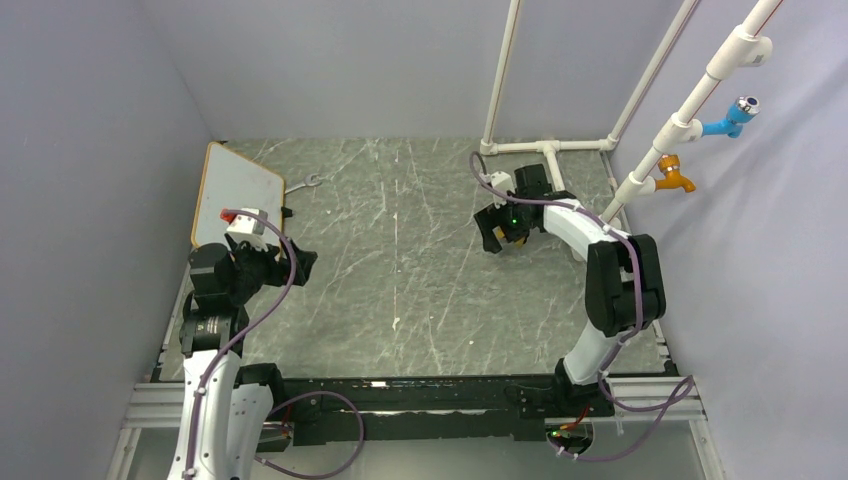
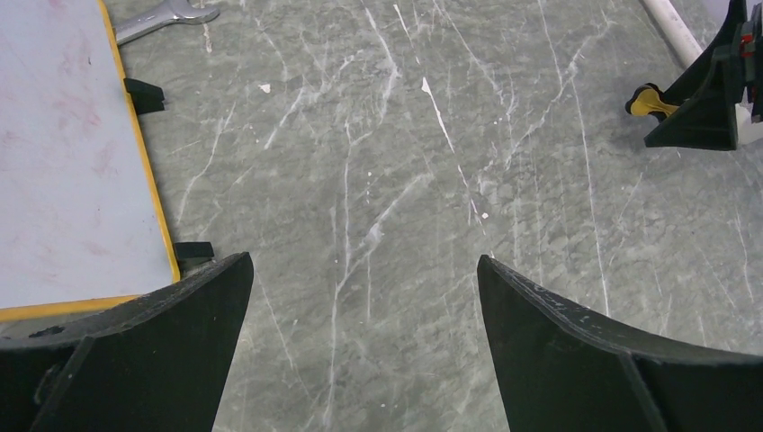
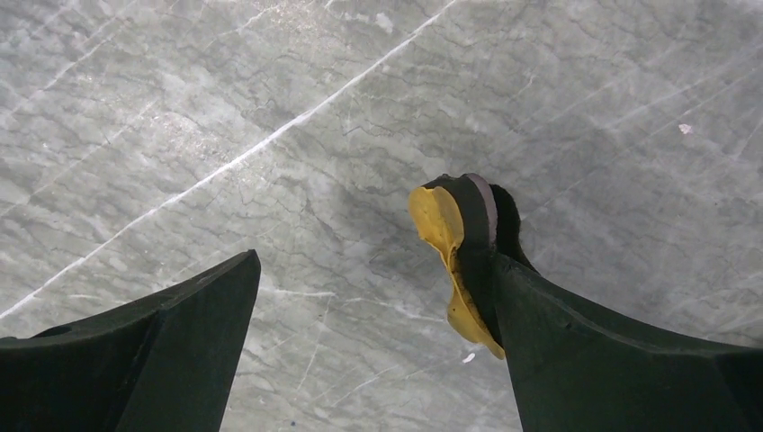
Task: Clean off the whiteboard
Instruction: Place the whiteboard eraser at the center of the board.
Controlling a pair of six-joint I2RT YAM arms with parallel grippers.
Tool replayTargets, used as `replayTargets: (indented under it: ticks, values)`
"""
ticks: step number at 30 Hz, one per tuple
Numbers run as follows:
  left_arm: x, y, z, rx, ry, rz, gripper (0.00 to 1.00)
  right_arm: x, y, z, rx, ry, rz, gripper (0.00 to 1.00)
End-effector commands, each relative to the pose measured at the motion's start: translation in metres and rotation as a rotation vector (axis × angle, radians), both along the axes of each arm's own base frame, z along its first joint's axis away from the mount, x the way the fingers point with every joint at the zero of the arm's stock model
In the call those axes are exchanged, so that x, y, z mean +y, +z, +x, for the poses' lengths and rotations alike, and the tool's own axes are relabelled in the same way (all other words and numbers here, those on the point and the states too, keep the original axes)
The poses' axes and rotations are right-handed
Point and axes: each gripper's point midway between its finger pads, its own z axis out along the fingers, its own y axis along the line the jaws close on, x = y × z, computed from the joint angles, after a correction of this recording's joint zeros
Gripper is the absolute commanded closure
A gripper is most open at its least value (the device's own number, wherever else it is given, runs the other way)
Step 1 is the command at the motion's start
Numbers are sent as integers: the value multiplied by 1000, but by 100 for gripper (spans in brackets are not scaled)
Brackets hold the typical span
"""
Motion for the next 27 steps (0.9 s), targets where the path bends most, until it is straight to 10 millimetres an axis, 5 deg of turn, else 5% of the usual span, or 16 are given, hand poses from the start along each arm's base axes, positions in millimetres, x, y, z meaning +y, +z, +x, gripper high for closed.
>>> replayTargets:
  ticks: [1,5,11,16,27]
  values:
    - [-4,10,2,-39,-26,-4,1,4,36,11,-77,11,98,0]
    - [-6,10,2,-37,-33,-7,1,15,43,-1,-9,42,268,0]
    - [-7,10,1,-40,-39,-10,1,13,35,-1,12,19,273,0]
    - [-8,11,1,-44,-47,-13,1,26,53,-12,5,110,382,0]
    - [-10,12,0,-48,-58,-19,0,21,48,-12,13,104,357,1]
